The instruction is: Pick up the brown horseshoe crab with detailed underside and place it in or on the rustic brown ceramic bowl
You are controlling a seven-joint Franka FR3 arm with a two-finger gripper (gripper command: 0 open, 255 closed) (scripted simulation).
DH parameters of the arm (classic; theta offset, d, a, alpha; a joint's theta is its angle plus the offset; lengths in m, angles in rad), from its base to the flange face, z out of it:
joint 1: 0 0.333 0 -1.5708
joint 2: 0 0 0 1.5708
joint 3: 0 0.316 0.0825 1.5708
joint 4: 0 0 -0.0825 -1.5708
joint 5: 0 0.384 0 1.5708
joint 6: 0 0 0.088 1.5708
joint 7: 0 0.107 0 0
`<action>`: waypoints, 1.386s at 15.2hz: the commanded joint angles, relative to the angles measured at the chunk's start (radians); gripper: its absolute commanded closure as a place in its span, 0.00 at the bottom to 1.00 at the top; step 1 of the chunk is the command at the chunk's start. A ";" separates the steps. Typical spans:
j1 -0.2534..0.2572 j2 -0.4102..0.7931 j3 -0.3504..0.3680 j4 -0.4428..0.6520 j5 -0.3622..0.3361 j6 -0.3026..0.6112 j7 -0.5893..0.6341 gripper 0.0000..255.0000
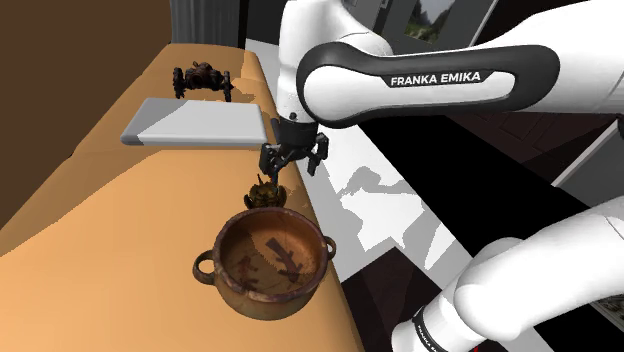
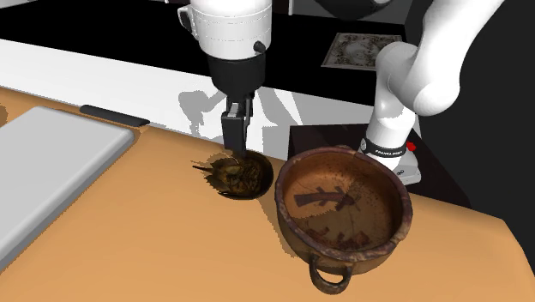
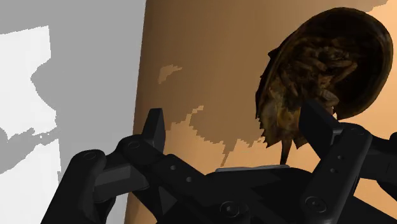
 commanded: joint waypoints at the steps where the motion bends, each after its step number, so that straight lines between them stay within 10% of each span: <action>1: -0.010 0.088 0.044 0.060 -0.046 0.020 0.086 0.00; 5: -0.008 0.260 0.107 0.187 -0.160 0.027 0.247 0.00; 20: -0.011 0.284 0.099 0.108 -0.181 0.125 0.261 0.00; 21: -0.011 0.284 0.099 0.108 -0.181 0.125 0.261 1.00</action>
